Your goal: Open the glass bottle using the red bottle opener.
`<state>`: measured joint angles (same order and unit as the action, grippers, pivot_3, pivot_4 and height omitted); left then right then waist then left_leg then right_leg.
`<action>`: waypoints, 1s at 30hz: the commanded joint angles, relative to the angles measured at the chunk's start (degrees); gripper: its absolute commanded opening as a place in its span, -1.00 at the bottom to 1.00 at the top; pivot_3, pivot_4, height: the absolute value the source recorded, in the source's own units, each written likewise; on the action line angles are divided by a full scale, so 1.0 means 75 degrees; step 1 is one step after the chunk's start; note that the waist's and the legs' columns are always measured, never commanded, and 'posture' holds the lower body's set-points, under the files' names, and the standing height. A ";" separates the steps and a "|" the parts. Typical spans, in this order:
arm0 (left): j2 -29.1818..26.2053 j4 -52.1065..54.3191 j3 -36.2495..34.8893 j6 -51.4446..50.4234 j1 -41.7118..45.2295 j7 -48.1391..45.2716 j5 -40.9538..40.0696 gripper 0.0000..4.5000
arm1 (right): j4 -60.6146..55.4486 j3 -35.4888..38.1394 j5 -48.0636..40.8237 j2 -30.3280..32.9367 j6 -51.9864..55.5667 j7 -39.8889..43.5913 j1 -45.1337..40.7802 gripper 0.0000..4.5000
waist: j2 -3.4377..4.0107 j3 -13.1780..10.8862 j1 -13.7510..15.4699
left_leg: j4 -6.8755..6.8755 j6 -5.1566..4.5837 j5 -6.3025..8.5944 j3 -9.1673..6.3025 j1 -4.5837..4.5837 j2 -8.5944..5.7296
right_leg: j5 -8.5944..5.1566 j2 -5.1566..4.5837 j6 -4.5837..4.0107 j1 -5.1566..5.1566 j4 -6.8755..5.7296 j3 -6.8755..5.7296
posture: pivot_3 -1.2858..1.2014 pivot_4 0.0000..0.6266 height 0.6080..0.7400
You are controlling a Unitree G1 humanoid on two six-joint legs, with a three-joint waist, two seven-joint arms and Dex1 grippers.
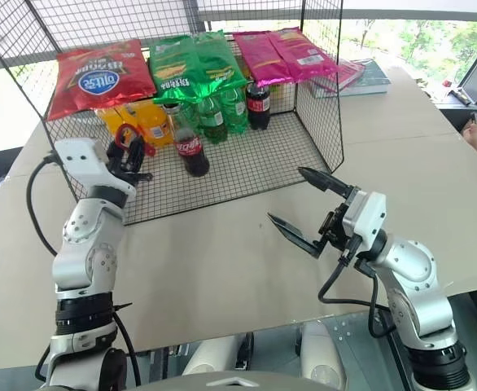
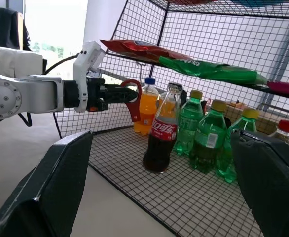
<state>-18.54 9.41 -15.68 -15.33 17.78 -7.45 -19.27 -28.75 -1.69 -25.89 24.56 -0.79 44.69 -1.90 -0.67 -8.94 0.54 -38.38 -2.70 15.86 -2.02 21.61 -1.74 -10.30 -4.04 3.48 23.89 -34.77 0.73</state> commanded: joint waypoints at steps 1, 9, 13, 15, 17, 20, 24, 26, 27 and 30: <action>-0.0118 0.0227 -0.0113 0.0137 -0.0036 -0.0165 0.0015 -0.96 | -0.0169 0.0132 0.0043 0.0056 -0.0258 0.0019 0.0127 1.00 | 0.0000 0.0000 0.0008 | 0.0001 0.0000 0.0000 -0.0002 0.0000 0.0001 | 0.0000 0.0000 0.0000 0.0000 -0.0001 -0.0002 | 0.03 -0.52 1.00; -0.0486 0.0467 -0.0352 0.0200 -0.0358 -0.1082 -0.0526 -0.96 | -0.0070 0.0058 0.0202 0.0032 -0.0263 -0.0036 0.0146 1.00 | 0.0000 0.0000 0.0014 | 0.0001 -0.0005 0.0003 -0.0001 -0.0003 0.0002 | 0.0000 0.0000 0.0000 -0.0001 -0.0003 -0.0001 | 0.03 -0.52 1.00; -0.0704 0.0598 -0.0644 -0.0244 -0.0410 -0.1950 -0.1597 -0.96 | 0.0041 0.0001 0.0102 0.0066 0.0121 -0.0072 -0.0023 1.00 | 0.0000 -0.0001 0.0012 | 0.0001 -0.0003 0.0002 -0.0001 -0.0001 0.0003 | -0.0001 -0.0001 -0.0001 0.0000 -0.0003 -0.0003 | 0.03 -0.52 1.00; -0.0804 0.0580 -0.0739 -0.0439 -0.0368 -0.2169 -0.1966 -0.96 | 0.0045 -0.0035 -0.0031 0.0104 0.0363 -0.0021 -0.0117 1.00 | 0.0000 -0.0001 0.0013 | 0.0001 -0.0003 0.0002 -0.0001 -0.0002 0.0004 | -0.0001 -0.0001 -0.0001 0.0000 -0.0004 -0.0003 | 0.03 -0.52 1.00; -0.0909 0.0548 -0.0816 -0.0752 -0.0292 -0.2378 -0.2394 -0.96 | 0.0009 -0.0048 -0.0072 0.0092 0.0530 -0.0054 -0.0216 1.00 | -0.0001 -0.0001 0.0016 | 0.0000 -0.0005 0.0003 -0.0002 -0.0002 0.0004 | -0.0001 -0.0001 -0.0001 0.0000 -0.0004 -0.0003 | 0.03 -0.52 1.00; -0.1067 0.0555 -0.0874 -0.1463 -0.0228 -0.2580 -0.3131 -0.96 | -0.0021 -0.0087 -0.0040 0.0072 0.0662 -0.0082 -0.0310 1.00 | -0.0001 -0.0001 0.0023 | 0.0000 -0.0006 0.0003 -0.0003 -0.0001 0.0003 | -0.0001 -0.0001 -0.0001 0.0000 -0.0004 -0.0005 | 0.03 -0.52 1.00; -0.1260 0.0836 -0.1111 -0.2736 -0.0466 -0.2666 -0.4549 -0.96 | -0.0076 -0.0060 -0.0244 0.0087 0.1108 -0.0151 -0.0435 1.00 | 0.0000 -0.0001 0.0018 | 0.0000 -0.0006 0.0003 -0.0003 -0.0001 0.0003 | -0.0001 -0.0001 0.0000 0.0000 -0.0003 -0.0004 | 0.03 -0.52 1.00; -0.1228 0.0936 -0.1328 -0.3151 -0.0582 -0.2557 -0.5248 -0.96 | -0.0127 -0.0001 -0.0293 -0.0007 0.1179 -0.0297 -0.0452 1.00 | -0.0001 -0.0001 0.0017 | 0.0000 -0.0005 0.0003 -0.0003 -0.0001 0.0003 | -0.0001 -0.0002 0.0000 0.0000 -0.0003 -0.0004 | 0.03 -0.52 1.00; -0.1233 0.0968 -0.1431 -0.3350 -0.0632 -0.2521 -0.5578 -0.96 | -0.0169 0.0013 -0.0224 -0.0040 0.1232 -0.0430 -0.0459 1.00 | -0.0001 -0.0001 0.0033 | 0.0000 -0.0003 0.0002 -0.0003 0.0000 0.0003 | -0.0001 -0.0003 0.0000 0.0000 -0.0002 -0.0002 | 0.03 -0.52 1.00; -0.1369 0.1069 -0.1569 -0.3555 -0.0782 -0.2555 -0.5916 -0.96 | -0.0303 -0.0101 -0.0148 -0.0026 0.1572 -0.0670 -0.0505 1.00 | -0.0001 -0.0001 0.0032 | 0.0000 0.0001 0.0002 -0.0006 0.0003 0.0000 | -0.0002 -0.0005 -0.0001 -0.0001 0.0002 -0.0003 | 0.03 -0.52 1.00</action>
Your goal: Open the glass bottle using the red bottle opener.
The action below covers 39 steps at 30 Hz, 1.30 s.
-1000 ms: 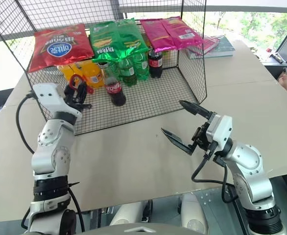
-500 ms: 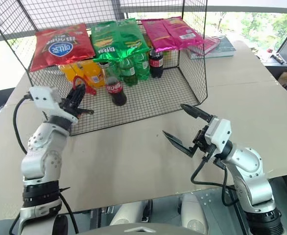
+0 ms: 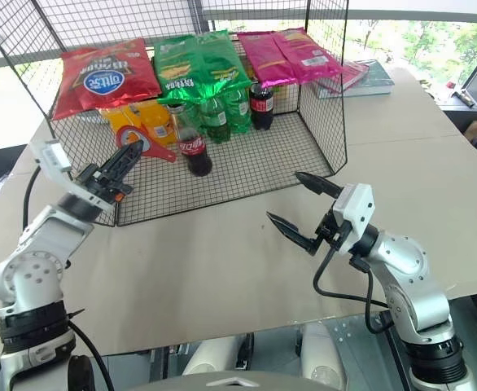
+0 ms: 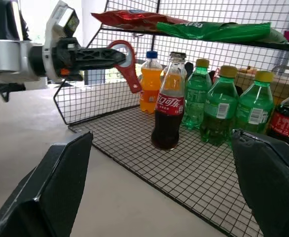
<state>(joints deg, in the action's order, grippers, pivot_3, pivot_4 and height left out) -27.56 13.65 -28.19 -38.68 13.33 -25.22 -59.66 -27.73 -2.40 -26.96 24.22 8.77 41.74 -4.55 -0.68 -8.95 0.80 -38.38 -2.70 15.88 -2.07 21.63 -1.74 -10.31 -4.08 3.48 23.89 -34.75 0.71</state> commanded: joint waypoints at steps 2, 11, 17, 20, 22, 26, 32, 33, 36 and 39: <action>-0.0194 0.0427 0.0082 -0.0404 -0.0142 -0.0091 -0.0492 -0.96 | -0.0522 -0.0217 0.0122 0.0169 0.0483 -0.0212 -0.0208 1.00 | 0.0000 0.0000 -0.0004 | 0.0000 0.0004 0.0001 0.0001 0.0001 -0.0002 | 0.0000 0.0000 0.0000 0.0000 0.0004 0.0001 | 0.03 -0.52 1.00; -0.0144 -0.0161 -0.0020 -0.0556 0.0708 0.1066 -0.0612 -0.96 | -0.0624 -0.0517 0.0937 0.0359 0.0621 -0.0516 -0.0340 1.00 | -0.0001 0.0000 -0.0007 | 0.0001 0.0013 0.0005 0.0000 0.0005 -0.0008 | -0.0005 0.0002 0.0007 0.0003 0.0007 0.0003 | 0.03 -0.52 1.00; -0.0144 -0.0229 -0.0090 -0.0531 0.0939 0.1421 -0.0675 -0.96 | -0.0627 -0.0531 0.0963 0.0342 0.0636 -0.0465 -0.0340 1.00 | -0.0001 -0.0001 -0.0021 | 0.0001 0.0013 0.0005 0.0000 0.0001 -0.0004 | -0.0005 0.0005 0.0006 0.0006 -0.0002 0.0002 | 0.03 -0.52 1.00; -0.0133 -0.0288 -0.0120 -0.0452 0.1064 0.1558 -0.0631 -0.96 | -0.0618 -0.0543 0.0997 0.0337 0.0637 -0.0472 -0.0319 1.00 | -0.0002 -0.0001 -0.0021 | 0.0001 0.0014 0.0005 0.0001 0.0001 -0.0005 | -0.0005 0.0005 0.0006 0.0006 -0.0002 0.0003 | 0.03 -0.52 1.00; -0.0143 -0.0306 -0.0130 -0.0428 0.1120 0.1586 -0.0637 -0.96 | -0.0615 -0.0554 0.1017 0.0332 0.0635 -0.0476 -0.0304 1.00 | -0.0002 -0.0001 -0.0020 | 0.0001 0.0014 0.0004 0.0000 0.0002 -0.0005 | -0.0005 0.0005 0.0007 0.0006 -0.0002 0.0003 | 0.03 -0.52 1.00; -0.0166 -0.0038 -0.0185 -0.0584 0.0913 0.1296 -0.1050 -0.96 | -0.0609 -0.0562 0.0936 0.0294 0.0688 -0.0448 -0.0304 1.00 | -0.0002 -0.0001 -0.0021 | 0.0001 0.0014 0.0004 0.0001 0.0002 -0.0005 | -0.0005 0.0005 0.0006 0.0006 -0.0002 0.0003 | 0.03 -0.52 1.00; -0.0321 0.0622 -0.0183 -0.0859 0.0028 0.0560 -0.1701 -0.96 | -0.0574 -0.0528 0.0362 0.0318 0.1111 -0.0140 -0.0423 1.00 | -0.0002 -0.0002 -0.0063 | 0.0001 0.0015 0.0005 0.0004 0.0005 -0.0001 | -0.0005 0.0004 0.0006 0.0014 -0.0003 0.0008 | 0.03 -0.52 1.00; -0.0336 0.0724 -0.0155 -0.0819 -0.0097 0.0453 -0.1678 -0.96 | -0.0564 -0.0522 0.0340 0.0327 0.1128 -0.0117 -0.0437 1.00 | -0.0002 -0.0002 -0.0065 | 0.0001 0.0015 0.0005 0.0004 0.0005 -0.0001 | -0.0005 0.0004 0.0006 0.0014 -0.0003 0.0007 | 0.03 -0.52 1.00; -0.0266 0.0855 -0.0131 -0.0736 -0.0201 0.0422 -0.1783 -0.96 | -0.0501 -0.0537 0.0294 0.0316 0.1183 -0.0067 -0.0499 1.00 | -0.0002 -0.0002 -0.0039 | 0.0001 0.0015 0.0006 0.0004 0.0004 -0.0001 | -0.0012 0.0004 -0.0006 0.0014 -0.0005 0.0006 | 0.03 -0.52 1.00; -0.0210 0.1069 -0.0092 -0.0903 -0.0313 0.0413 -0.2323 -0.96 | -0.0455 -0.0546 -0.0028 0.0192 0.1438 -0.0038 -0.0629 1.00 | -0.0003 -0.0002 -0.0019 | 0.0000 0.0014 0.0006 0.0003 0.0004 -0.0001 | -0.0013 0.0004 -0.0007 0.0012 -0.0005 0.0007 | 0.03 -0.52 1.00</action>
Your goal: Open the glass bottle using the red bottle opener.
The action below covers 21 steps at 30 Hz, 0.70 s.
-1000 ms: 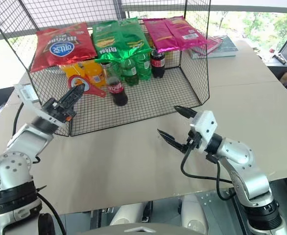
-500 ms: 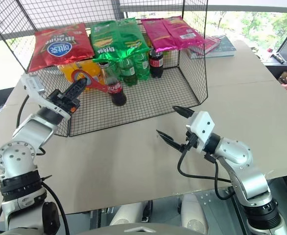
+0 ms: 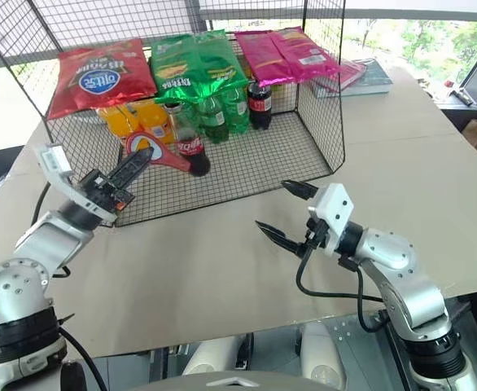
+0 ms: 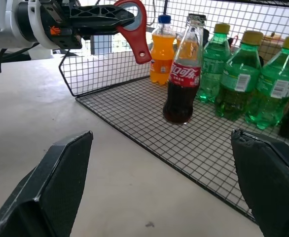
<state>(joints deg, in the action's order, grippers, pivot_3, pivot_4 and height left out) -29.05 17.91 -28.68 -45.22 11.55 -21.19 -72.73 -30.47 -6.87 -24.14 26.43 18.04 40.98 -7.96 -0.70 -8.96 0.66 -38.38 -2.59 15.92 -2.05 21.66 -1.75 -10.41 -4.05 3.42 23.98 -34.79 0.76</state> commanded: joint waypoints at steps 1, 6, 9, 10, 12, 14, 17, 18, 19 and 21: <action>-0.0012 0.0610 -0.0001 -0.0169 -0.0177 -0.0168 -0.0958 -0.96 | -0.0067 0.0059 -0.0724 -0.0185 0.0446 0.0093 -0.0284 1.00 | 0.0000 0.0000 -0.0007 | 0.0000 0.0000 0.0000 0.0000 0.0000 0.0000 | 0.0000 0.0000 0.0000 0.0000 0.0000 0.0000 | 0.03 -0.52 1.00; -0.0214 0.0943 0.0225 -0.0365 -0.0691 -0.0931 -0.1436 -0.96 | 0.0181 0.0247 -0.2813 -0.0448 0.2340 0.0122 -0.1017 1.00 | 0.0002 -0.0001 -0.0111 | 0.0000 0.0000 0.0000 0.0002 -0.0002 0.0005 | 0.0000 0.0000 -0.0003 0.0003 -0.0005 0.0006 | 0.03 -0.52 1.00; -0.0425 0.1179 0.0541 -0.0302 -0.0793 -0.1540 -0.1097 -0.96 | 0.0397 0.0250 -0.3324 -0.0486 0.2859 0.0151 -0.1465 1.00 | 0.0002 -0.0002 -0.0122 | 0.0001 -0.0008 0.0004 -0.0003 0.0000 0.0003 | -0.0008 0.0001 -0.0017 0.0003 -0.0006 -0.0001 | 0.03 -0.52 1.00; -0.0431 0.1180 0.0591 -0.0289 -0.0756 -0.1573 -0.1155 -0.96 | 0.0456 0.0263 -0.3455 -0.0500 0.3013 0.0125 -0.1572 1.00 | 0.0002 -0.0002 -0.0124 | 0.0001 -0.0010 0.0006 -0.0002 0.0000 0.0002 | -0.0009 0.0001 -0.0018 0.0002 -0.0006 -0.0001 | 0.03 -0.52 1.00; -0.0538 0.1242 0.0787 -0.0290 -0.0713 -0.1783 -0.1045 -0.96 | 0.0558 0.0253 -0.3727 -0.0557 0.3263 0.0169 -0.1759 1.00 | 0.0002 -0.0002 -0.0125 | 0.0001 -0.0020 0.0011 0.0000 0.0000 0.0001 | -0.0009 0.0001 -0.0019 0.0002 -0.0004 0.0002 | 0.03 -0.52 1.00; -0.0633 0.1397 0.1028 -0.0317 -0.0752 -0.2056 -0.0866 -0.96 | 0.0653 0.0211 -0.4023 -0.0668 0.3510 0.0202 -0.1981 1.00 | 0.0004 -0.0003 -0.0145 | 0.0001 -0.0020 0.0011 0.0000 0.0000 0.0001 | -0.0010 0.0001 -0.0018 0.0002 -0.0004 0.0002 | 0.03 -0.52 1.00; -0.0662 0.1490 0.1282 -0.0246 -0.0722 -0.2245 -0.0683 -0.99 | 0.0754 0.0087 -0.4255 -0.0713 0.3847 0.0302 -0.2241 0.89 | 0.0005 -0.0004 -0.0177 | 0.0002 -0.0017 0.0010 0.0002 0.0001 0.0001 | -0.0009 0.0002 -0.0017 0.0004 -0.0004 0.0003 | 0.03 -0.52 1.00; -0.0652 0.1483 0.1330 -0.0204 -0.0692 -0.2261 -0.0637 -1.00 | 0.0767 0.0039 -0.4271 -0.0697 0.3918 0.0354 -0.2294 0.77 | 0.0006 -0.0004 -0.0179 | 0.0003 -0.0017 0.0010 0.0003 0.0001 0.0001 | -0.0009 0.0001 -0.0017 0.0005 -0.0004 0.0003 | 0.03 -0.52 1.00; -0.0658 0.1483 0.1378 -0.0183 -0.0663 -0.2308 -0.0604 -1.00 | 0.0771 -0.0009 -0.4278 -0.0684 0.3978 0.0406 -0.2342 0.67 | 0.0006 -0.0004 -0.0178 | 0.0003 -0.0017 0.0010 0.0003 0.0001 0.0001 | -0.0009 0.0002 -0.0017 0.0007 -0.0004 0.0004 | 0.03 -0.52 1.00; -0.0721 0.1535 0.1476 -0.0168 -0.0638 -0.2456 -0.0521 -1.00 | 0.0764 -0.0077 -0.4253 -0.0719 0.4042 0.0409 -0.2407 0.23 | 0.0006 -0.0004 -0.0177 | 0.0003 -0.0018 0.0010 0.0001 0.0001 0.0002 | -0.0001 0.0002 -0.0004 0.0008 -0.0004 0.0001 | 0.03 -0.52 1.00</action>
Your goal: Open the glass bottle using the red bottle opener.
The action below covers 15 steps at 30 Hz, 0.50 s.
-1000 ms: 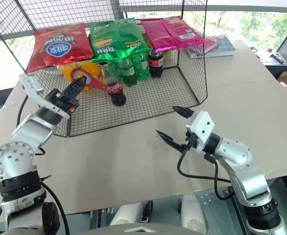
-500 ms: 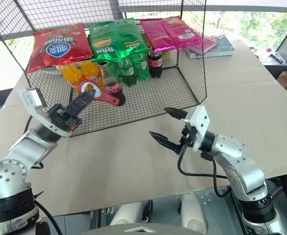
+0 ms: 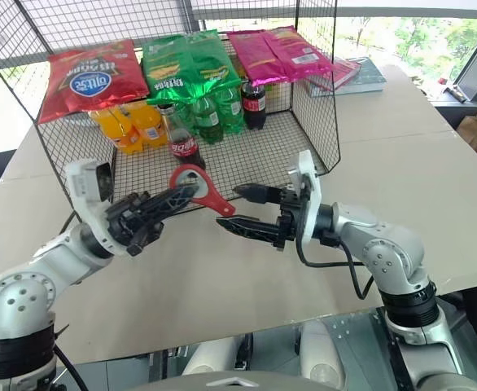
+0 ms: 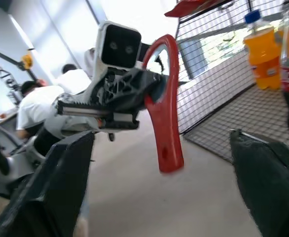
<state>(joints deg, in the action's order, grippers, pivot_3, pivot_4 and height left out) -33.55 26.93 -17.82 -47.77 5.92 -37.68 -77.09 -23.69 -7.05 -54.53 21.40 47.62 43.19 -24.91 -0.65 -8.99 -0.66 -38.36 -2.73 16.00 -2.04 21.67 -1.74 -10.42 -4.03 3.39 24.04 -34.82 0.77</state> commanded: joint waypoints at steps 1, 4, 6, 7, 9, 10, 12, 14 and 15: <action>-0.0144 0.0356 0.0075 0.0173 0.0139 -0.0322 0.0093 -1.00 | -0.0134 -0.0087 -0.0208 -0.0070 0.0165 0.0109 -0.0201 0.05 | 0.0000 0.0000 -0.0003 | 0.0000 0.0000 0.0000 0.0000 0.0001 0.0000 | 0.0001 0.0000 0.0002 0.0000 0.0000 0.0000 | 0.03 -0.52 1.00; -0.0188 0.0343 0.0150 0.0213 0.0233 -0.0460 0.0197 -1.00 | -0.0063 -0.0106 -0.0263 -0.0052 0.0363 0.0161 -0.0382 0.05 | 0.0000 0.0000 -0.0005 | 0.0000 -0.0001 0.0000 0.0002 0.0001 0.0000 | 0.0000 0.0000 0.0001 0.0001 0.0000 0.0003 | 0.03 -0.52 1.00; -0.0251 0.0327 0.0204 0.0243 0.0282 -0.0636 0.0333 -1.00 | -0.0019 -0.0113 -0.0277 -0.0037 0.0455 0.0217 -0.0476 0.05 | 0.0000 0.0000 -0.0002 | 0.0000 -0.0001 0.0001 0.0002 0.0002 0.0000 | 0.0000 0.0000 0.0001 0.0002 0.0000 0.0001 | 0.03 -0.52 1.00; -0.0285 0.0327 0.0234 0.0250 0.0289 -0.0723 0.0385 -1.00 | -0.0008 -0.0126 -0.0278 -0.0042 0.0490 0.0238 -0.0503 0.05 | 0.0000 0.0000 -0.0004 | 0.0000 -0.0001 0.0000 0.0002 0.0002 0.0000 | 0.0001 -0.0001 0.0002 0.0002 0.0000 0.0002 | 0.03 -0.52 1.00; -0.0296 0.0321 0.0308 0.0299 0.0314 -0.0829 0.0502 -1.00 | 0.0027 -0.0186 -0.0227 -0.0072 0.0527 0.0311 -0.0530 0.05 | 0.0000 0.0000 -0.0003 | 0.0000 0.0000 0.0000 0.0002 0.0002 -0.0001 | 0.0001 0.0000 0.0003 0.0002 0.0000 0.0001 | 0.03 -0.52 1.00; -0.0293 0.0311 0.0349 0.0309 0.0337 -0.0865 0.0531 -1.00 | 0.0047 -0.0226 -0.0199 -0.0097 0.0536 0.0351 -0.0537 0.05 | 0.0000 0.0000 -0.0006 | 0.0000 -0.0001 0.0000 0.0002 0.0003 0.0000 | 0.0001 0.0000 0.0003 0.0002 0.0001 0.0001 | 0.03 -0.52 1.00; -0.0298 0.0323 0.0396 0.0316 0.0342 -0.0936 0.0577 -1.00 | 0.0048 -0.0289 -0.0164 -0.0147 0.0534 0.0384 -0.0527 0.05 | 0.0000 0.0000 -0.0010 | 0.0000 -0.0001 0.0000 0.0002 0.0004 0.0000 | 0.0001 0.0000 0.0004 0.0003 0.0002 0.0002 | 0.03 -0.52 1.00; -0.0310 0.0336 0.0434 0.0332 0.0338 -0.1014 0.0644 -1.00 | 0.0046 -0.0342 -0.0160 -0.0184 0.0537 0.0426 -0.0503 -0.07 | 0.0000 0.0000 -0.0011 | 0.0001 0.0000 0.0000 0.0002 0.0004 0.0000 | 0.0002 0.0000 0.0005 0.0004 0.0001 0.0001 | 0.03 -0.52 1.00; -0.0316 0.0345 0.0438 0.0343 0.0326 -0.1041 0.0659 -1.00 | 0.0032 -0.0361 -0.0159 -0.0197 0.0548 0.0443 -0.0485 -0.19 | 0.0000 0.0000 -0.0010 | 0.0001 0.0000 0.0000 0.0002 0.0005 0.0000 | 0.0003 0.0000 0.0006 0.0005 0.0001 0.0001 | 0.03 -0.52 1.00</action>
<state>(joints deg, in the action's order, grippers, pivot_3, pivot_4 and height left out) -35.35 27.61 -14.56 -46.19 8.03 -44.49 -72.25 -21.99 -9.84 -54.64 20.15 51.88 45.58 -27.99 -0.65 -8.99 -0.73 -38.35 -2.73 16.00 -2.02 21.71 -1.73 -10.39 -4.03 3.45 24.08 -34.82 0.78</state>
